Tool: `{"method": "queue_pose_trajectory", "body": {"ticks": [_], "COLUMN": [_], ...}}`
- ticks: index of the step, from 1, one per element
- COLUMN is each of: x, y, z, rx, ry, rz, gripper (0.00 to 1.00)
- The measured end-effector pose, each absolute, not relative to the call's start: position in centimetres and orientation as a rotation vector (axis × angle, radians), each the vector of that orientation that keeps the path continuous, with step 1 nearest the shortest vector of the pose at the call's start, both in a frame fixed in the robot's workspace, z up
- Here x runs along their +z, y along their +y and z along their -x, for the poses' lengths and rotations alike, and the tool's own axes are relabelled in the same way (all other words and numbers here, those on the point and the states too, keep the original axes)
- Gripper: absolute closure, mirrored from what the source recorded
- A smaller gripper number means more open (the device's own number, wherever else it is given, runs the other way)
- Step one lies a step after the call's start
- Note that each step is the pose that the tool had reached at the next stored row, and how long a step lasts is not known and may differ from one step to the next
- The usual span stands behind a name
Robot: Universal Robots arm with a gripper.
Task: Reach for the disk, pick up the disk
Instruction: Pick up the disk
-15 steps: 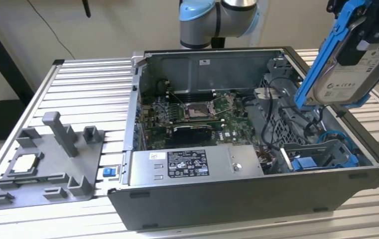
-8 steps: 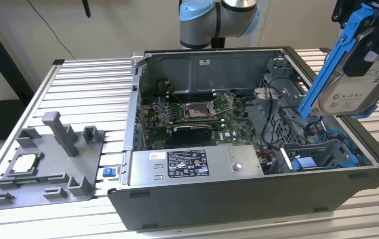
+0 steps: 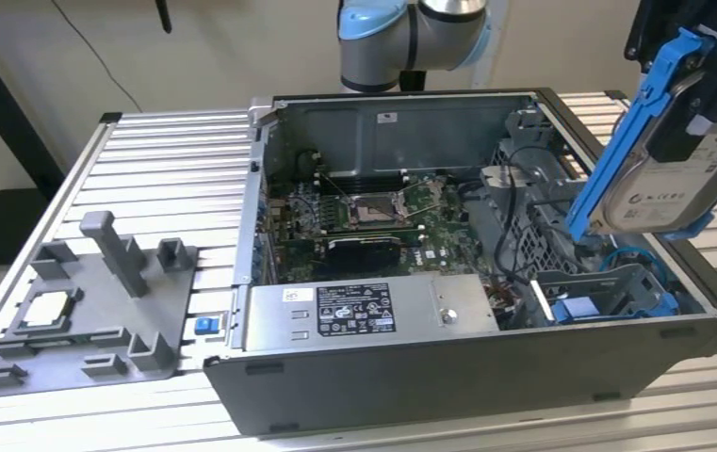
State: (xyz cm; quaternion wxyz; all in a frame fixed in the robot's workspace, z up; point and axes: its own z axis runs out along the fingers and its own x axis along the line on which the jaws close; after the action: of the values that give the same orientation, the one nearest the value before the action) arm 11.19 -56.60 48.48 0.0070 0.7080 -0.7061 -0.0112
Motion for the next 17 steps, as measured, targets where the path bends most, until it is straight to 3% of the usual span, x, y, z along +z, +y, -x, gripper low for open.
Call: {"method": "queue_pose_trajectory", "body": {"ticks": [17], "x": [45.4], "y": [-57.9], "z": [-11.1], "rx": [-0.041], "ry": [-2.211], "rz": [-2.218], "gripper": [1.0]}}
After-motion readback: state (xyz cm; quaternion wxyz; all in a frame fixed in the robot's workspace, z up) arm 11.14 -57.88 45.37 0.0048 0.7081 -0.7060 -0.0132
